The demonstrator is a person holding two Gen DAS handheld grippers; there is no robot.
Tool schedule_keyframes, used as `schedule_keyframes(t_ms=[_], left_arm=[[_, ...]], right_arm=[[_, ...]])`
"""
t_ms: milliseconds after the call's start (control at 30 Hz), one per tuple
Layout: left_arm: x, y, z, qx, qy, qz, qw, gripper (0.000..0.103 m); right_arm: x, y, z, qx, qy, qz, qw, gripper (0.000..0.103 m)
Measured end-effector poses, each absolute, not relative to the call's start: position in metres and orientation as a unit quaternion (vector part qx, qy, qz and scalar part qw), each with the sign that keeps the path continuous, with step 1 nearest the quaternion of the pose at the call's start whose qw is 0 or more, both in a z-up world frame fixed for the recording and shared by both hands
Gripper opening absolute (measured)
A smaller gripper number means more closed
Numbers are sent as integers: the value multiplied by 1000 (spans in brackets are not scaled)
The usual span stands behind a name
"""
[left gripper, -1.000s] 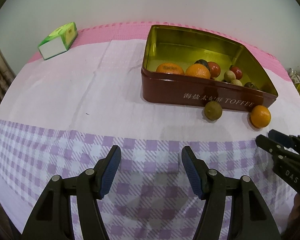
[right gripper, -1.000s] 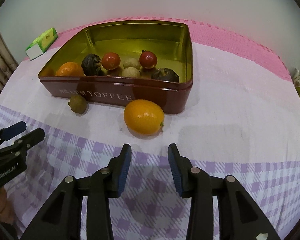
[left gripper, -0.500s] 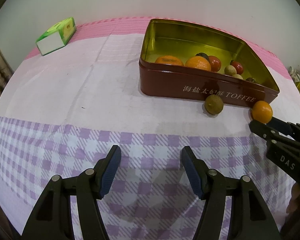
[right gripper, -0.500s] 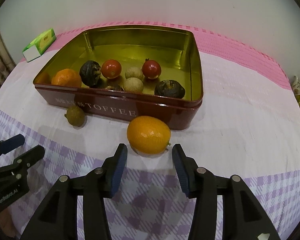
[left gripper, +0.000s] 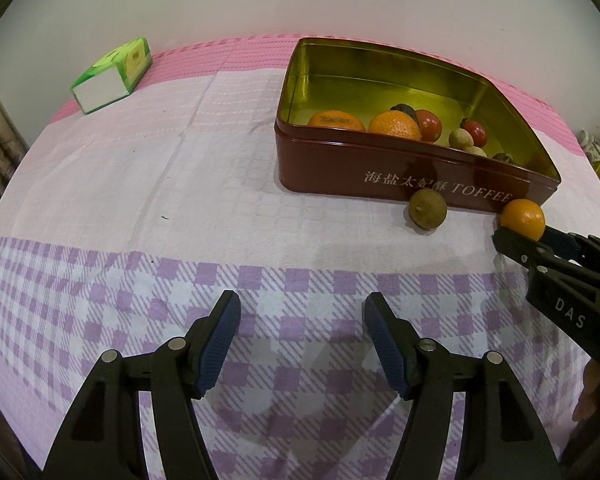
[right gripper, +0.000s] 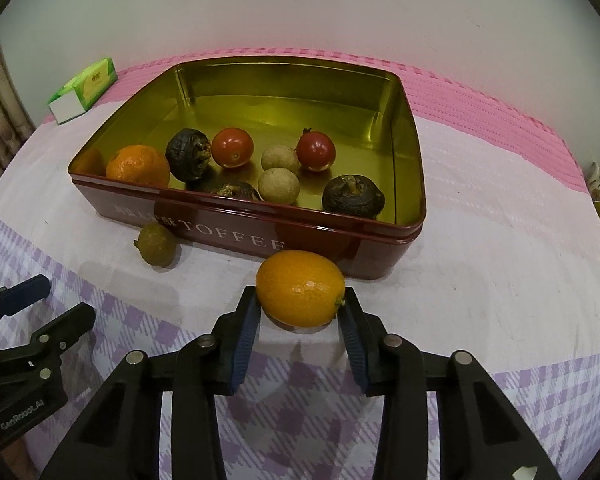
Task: Organize fruits
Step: 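Grasp the yellow lemon with the right gripper, then grasp the small olive-green lime with the left gripper while the right holds the lemon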
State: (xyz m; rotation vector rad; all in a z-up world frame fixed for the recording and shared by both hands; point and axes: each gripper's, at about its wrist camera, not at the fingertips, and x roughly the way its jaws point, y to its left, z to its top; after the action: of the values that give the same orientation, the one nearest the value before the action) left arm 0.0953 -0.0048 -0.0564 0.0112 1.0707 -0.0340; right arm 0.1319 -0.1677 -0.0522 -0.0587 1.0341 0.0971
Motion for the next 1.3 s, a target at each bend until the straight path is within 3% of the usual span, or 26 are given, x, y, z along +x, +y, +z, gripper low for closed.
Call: schedule_keyframes(t_ms=[1300], left_arm=[[130,-49,-59,31,497,-68,864,66]], right_arm=[[118,-267,-53,27,494,-34,868,37]])
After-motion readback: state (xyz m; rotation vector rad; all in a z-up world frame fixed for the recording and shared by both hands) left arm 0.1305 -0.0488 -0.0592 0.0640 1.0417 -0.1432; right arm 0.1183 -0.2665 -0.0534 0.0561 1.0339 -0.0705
